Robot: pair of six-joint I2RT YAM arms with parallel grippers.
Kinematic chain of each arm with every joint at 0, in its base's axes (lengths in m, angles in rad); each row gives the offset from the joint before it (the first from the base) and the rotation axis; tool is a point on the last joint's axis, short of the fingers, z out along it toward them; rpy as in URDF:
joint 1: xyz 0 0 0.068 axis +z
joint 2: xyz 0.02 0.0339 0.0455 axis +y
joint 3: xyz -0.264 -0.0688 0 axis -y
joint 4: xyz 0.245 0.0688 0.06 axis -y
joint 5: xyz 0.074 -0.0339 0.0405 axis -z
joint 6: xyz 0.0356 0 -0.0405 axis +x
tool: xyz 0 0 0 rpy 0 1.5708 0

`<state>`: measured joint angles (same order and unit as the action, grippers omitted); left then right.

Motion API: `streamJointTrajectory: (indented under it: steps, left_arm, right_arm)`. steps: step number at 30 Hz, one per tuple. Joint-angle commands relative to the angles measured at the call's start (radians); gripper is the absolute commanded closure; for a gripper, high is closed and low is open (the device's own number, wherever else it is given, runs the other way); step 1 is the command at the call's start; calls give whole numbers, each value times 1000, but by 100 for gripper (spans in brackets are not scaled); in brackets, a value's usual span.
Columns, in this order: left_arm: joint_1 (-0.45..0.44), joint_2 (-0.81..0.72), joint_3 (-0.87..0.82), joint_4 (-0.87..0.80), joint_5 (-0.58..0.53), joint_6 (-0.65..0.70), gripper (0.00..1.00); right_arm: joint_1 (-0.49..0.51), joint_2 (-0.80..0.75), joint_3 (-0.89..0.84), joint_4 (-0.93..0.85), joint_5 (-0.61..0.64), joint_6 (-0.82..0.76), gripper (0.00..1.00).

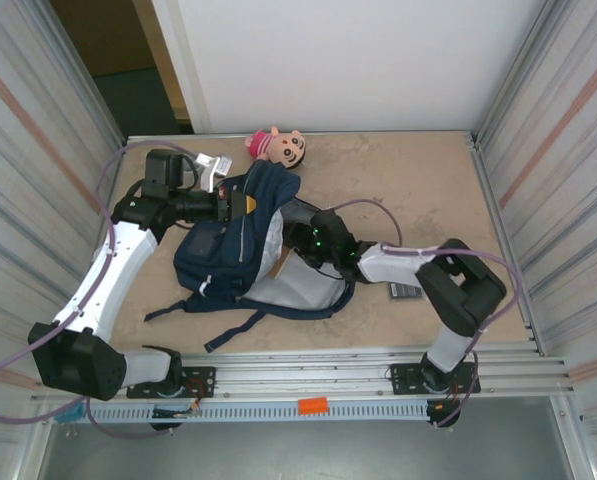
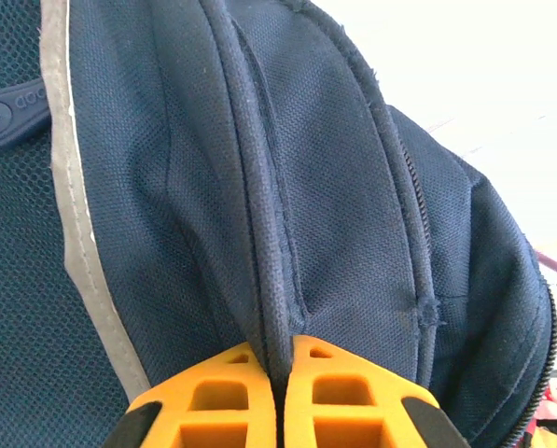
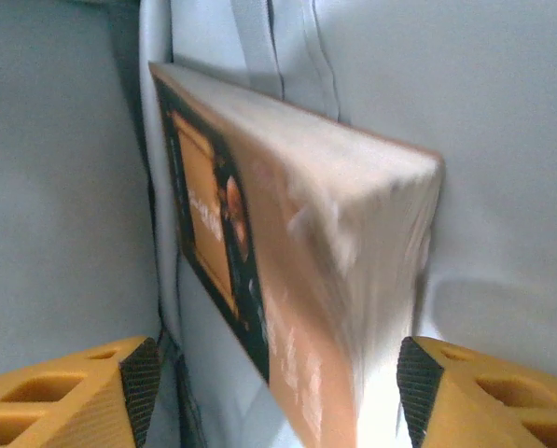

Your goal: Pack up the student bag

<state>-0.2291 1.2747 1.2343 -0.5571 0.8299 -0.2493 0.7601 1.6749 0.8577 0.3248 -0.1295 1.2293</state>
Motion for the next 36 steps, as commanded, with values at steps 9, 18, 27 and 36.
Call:
streamJointTrajectory:
  steps: [9, 18, 27, 36]
  left_arm:
    - [7, -79, -62, 21, -90, 75, 100]
    - [1, -76, -152, 45, -97, 68, 100]
    - [-12, -81, -170, 42, -101, 76, 100]
    - [-69, -60, -146, 17, -182, 127, 100]
  right_arm:
    - [-120, -455, -57, -527, -10, -282, 31]
    - [-227, -467, -31, -819, -96, -446, 29]
    - [-190, -286, -32, -660, -204, -435, 30]
    - [-148, -312, -129, -592, -98, -337, 82]
